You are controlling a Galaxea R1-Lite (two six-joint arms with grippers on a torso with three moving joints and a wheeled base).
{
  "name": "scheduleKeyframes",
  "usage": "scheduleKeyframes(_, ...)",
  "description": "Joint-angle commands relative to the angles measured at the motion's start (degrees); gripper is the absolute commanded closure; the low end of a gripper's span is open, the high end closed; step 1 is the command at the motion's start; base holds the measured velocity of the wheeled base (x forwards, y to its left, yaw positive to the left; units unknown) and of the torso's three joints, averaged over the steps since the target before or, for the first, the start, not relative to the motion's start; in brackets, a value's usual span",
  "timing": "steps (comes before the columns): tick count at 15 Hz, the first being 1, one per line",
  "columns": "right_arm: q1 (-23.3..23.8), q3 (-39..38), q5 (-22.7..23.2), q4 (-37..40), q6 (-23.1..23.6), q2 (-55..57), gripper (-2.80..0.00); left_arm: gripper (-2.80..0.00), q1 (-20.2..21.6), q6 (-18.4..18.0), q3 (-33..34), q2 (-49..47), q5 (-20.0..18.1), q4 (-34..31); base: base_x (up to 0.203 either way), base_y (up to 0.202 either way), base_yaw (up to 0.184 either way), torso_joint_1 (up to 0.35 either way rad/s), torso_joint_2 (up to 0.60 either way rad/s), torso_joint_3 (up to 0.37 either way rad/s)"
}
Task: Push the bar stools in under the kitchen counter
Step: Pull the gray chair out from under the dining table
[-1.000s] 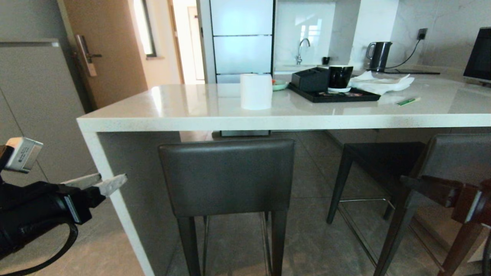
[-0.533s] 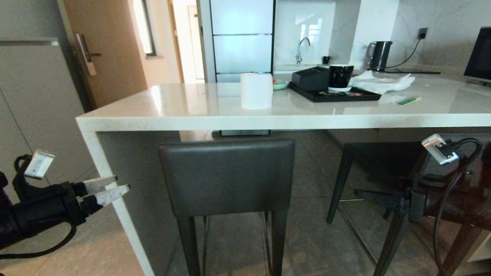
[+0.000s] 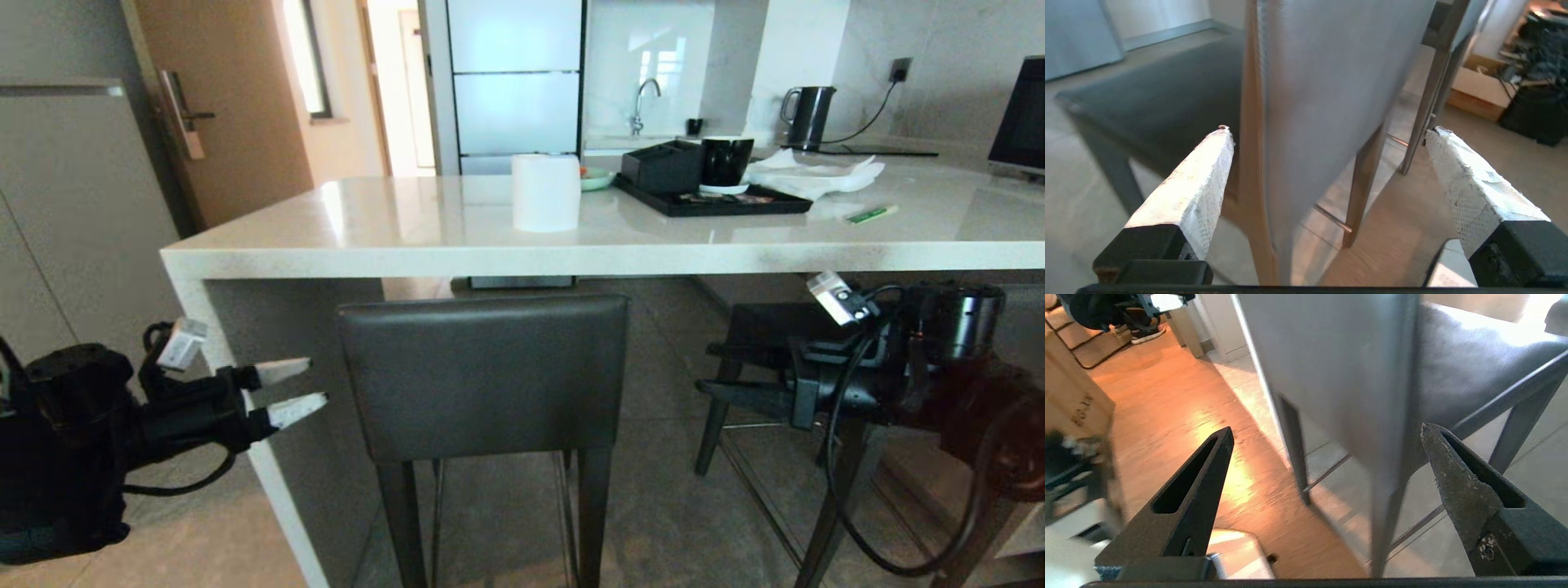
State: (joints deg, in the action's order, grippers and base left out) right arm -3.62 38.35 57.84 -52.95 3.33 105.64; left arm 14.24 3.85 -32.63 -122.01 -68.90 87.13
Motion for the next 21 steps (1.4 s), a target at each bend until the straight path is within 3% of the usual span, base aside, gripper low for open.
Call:
scheduleKeyframes(1,-0.6,3.7,0.3,-1.8,0.0,7.4,-2.8,-2.8,-1.8,0.2,-5.2,-5.8,-0.2,0.5,0.0,0.0,0.0,0.0,0.0,0.0)
scheduleKeyframes(5,-1.8,8.9,0.3,-4.7,0.1,15.3,-2.8,-2.8,-2.5,2.5,-13.4,-12.3,0.1,0.5,0.0,0.0,0.0,0.0,0.0,0.0)
scheduleKeyframes(10,-4.3,18.7,2.0,-17.9,-0.6,26.5,-2.8,-2.8,-2.3,5.8,-18.8,-14.3,0.0,0.5,0.0,0.0,0.0,0.0,0.0,0.0)
scheduleKeyframes(15,-8.6,23.2,2.2,-18.3,-1.8,30.6,-2.8,-2.8,-2.8,6.2,-21.2,-16.2,0.1,0.5,0.0,0.0,0.0,0.0,0.0,0.0)
scheduleKeyframes(21,-9.7,27.6,2.3,-18.4,-4.4,31.6,-2.8,-2.8,-9.0,6.2,-20.9,-14.2,-0.1,0.5,0.0,0.0,0.0,0.0,0.0,0.0)
